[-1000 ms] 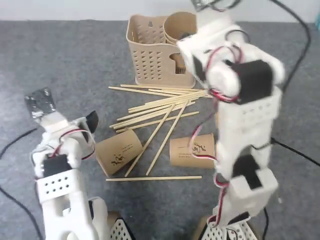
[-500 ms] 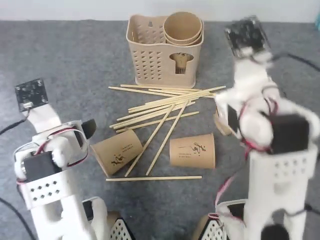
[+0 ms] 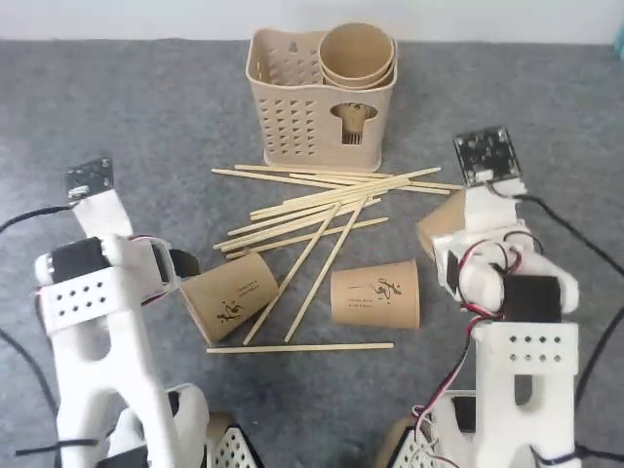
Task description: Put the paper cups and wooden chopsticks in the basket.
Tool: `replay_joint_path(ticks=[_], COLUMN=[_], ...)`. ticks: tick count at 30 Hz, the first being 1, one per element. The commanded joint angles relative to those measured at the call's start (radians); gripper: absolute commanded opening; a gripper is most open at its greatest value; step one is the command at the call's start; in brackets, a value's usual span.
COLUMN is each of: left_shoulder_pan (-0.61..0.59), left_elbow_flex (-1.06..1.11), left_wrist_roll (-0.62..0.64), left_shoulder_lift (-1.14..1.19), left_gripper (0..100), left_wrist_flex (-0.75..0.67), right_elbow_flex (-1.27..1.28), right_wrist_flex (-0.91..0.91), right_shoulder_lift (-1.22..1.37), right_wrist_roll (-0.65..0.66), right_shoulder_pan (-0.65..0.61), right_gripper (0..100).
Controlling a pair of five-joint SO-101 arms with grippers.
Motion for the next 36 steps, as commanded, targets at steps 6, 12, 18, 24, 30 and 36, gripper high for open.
replay_joint_path(ticks=[6,12,18,24,30,36], left_shoulder_pan=[0.084,0.123,0.123,0.167,0.296,0.308], left_elbow_flex=[0.074,0.133,0.189,0.246,0.257,0.232], left_wrist_roll=[-0.011,-0.011,-0.011,-0.011,-0.011,-0.011], left_shoulder_lift=[-0.005,-0.005,-0.005,-0.005,-0.009,-0.011], left_gripper=[29,29,25,9,2,2], left_wrist_flex=[-0.057,-0.112,-0.201,-0.305,-0.315,-0.330], right_elbow_flex=[0.204,0.310,0.402,0.446,0.499,0.552], right_wrist_flex=[-0.168,-0.229,-0.275,-0.268,-0.265,-0.265], right_shoulder_lift=[-0.079,-0.125,-0.193,-0.286,-0.374,-0.449], right_wrist_roll=[0.017,0.012,0.012,0.012,0.014,0.014], right_shoulder_pan=[0.005,-0.001,-0.001,-0.002,-0.042,-0.044], right_gripper=[15.8,15.8,15.8,15.8,15.8,15.8])
